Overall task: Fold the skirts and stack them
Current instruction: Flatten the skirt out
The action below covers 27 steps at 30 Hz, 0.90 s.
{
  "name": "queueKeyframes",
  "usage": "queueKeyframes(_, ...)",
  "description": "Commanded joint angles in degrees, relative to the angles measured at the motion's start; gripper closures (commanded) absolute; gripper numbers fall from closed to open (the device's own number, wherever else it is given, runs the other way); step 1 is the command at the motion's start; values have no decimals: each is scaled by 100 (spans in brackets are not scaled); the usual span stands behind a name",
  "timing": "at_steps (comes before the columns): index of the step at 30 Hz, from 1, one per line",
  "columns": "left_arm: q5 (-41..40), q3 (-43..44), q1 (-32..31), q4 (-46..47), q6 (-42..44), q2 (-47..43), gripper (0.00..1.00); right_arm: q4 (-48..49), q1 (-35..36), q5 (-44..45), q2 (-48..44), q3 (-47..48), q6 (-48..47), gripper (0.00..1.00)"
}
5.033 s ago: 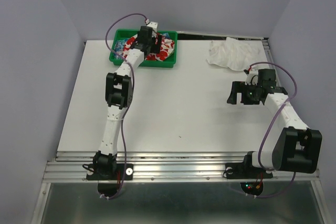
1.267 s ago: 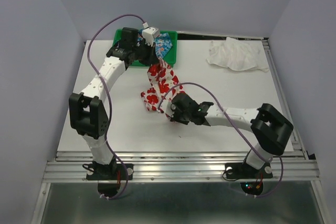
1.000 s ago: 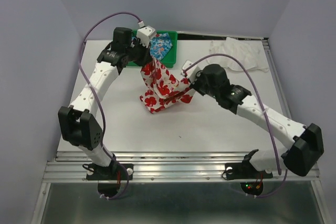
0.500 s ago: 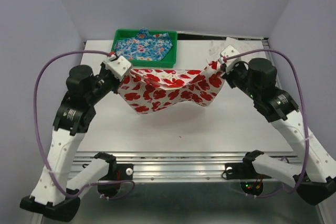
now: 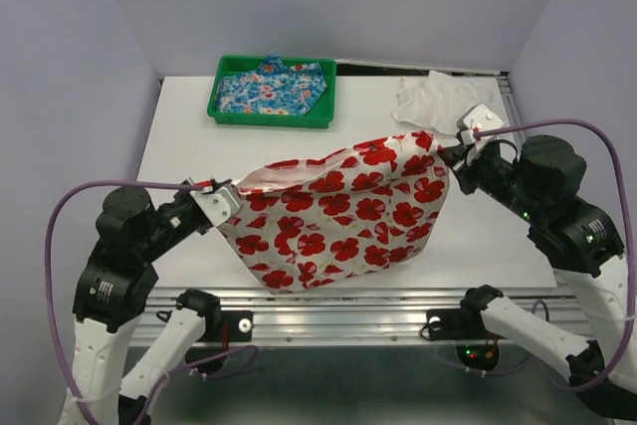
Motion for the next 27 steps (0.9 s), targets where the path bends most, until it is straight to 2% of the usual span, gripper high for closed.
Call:
queueKeyframes(1, 127, -377, 12, 90, 86, 218, 100, 107, 8, 177, 146, -457, 199, 99)
queueKeyframes(4, -4, -818, 12, 625, -177, 779, 100, 905, 8, 757, 331, -1256, 24, 99)
queueKeyframes(7, -328, -1108, 12, 1398, -484, 1945, 100, 1749, 8, 1143, 743, -1984, -187, 99)
queueKeyframes(10, -637, -1005, 12, 2093, -617, 2826, 100, 2576, -150, 1320, 1499, -2233, -284, 99)
queueKeyframes(14, -1032, -505, 21, 2787, -907, 4397, 100, 3411, -571, 1206, 2685, -1902, -215, 99)
queueKeyframes(19, -1314, 207, 56, 3202, -1144, 5578, 98, 3650, -1133, 1075, 4108, -1286, -74, 99)
queueKeyframes(22, -1358, 655, 56, 3220, -1407, 6237, 89, 3632, -1239, 986, 4567, -943, 84, 99)
queueKeyframes(23, -1358, 779, 73, 3202, -1487, 6491, 77, 3615, -1240, 995, 4855, -846, 119, 99)
queueKeyframes(24, -1445, 868, 73, 3202, -1566, 6581, 71, 3467, -1240, 1039, 4989, -602, 233, 95)
queueKeyframes(25, -1489, 1025, 73, 3202, -1724, 6643, 66, 3352, -1240, 1065, 5120, -460, 286, 79)
queueKeyframes(26, -1516, 1070, 91, 3202, -1769, 6669, 58, 3177, -1301, 1100, 5305, -354, 330, 70)
queueKeyframes(27, -1586, 1097, 100, 3202, -1787, 6635, 54, 3132, -1302, 1109, 5332, -275, 348, 55)
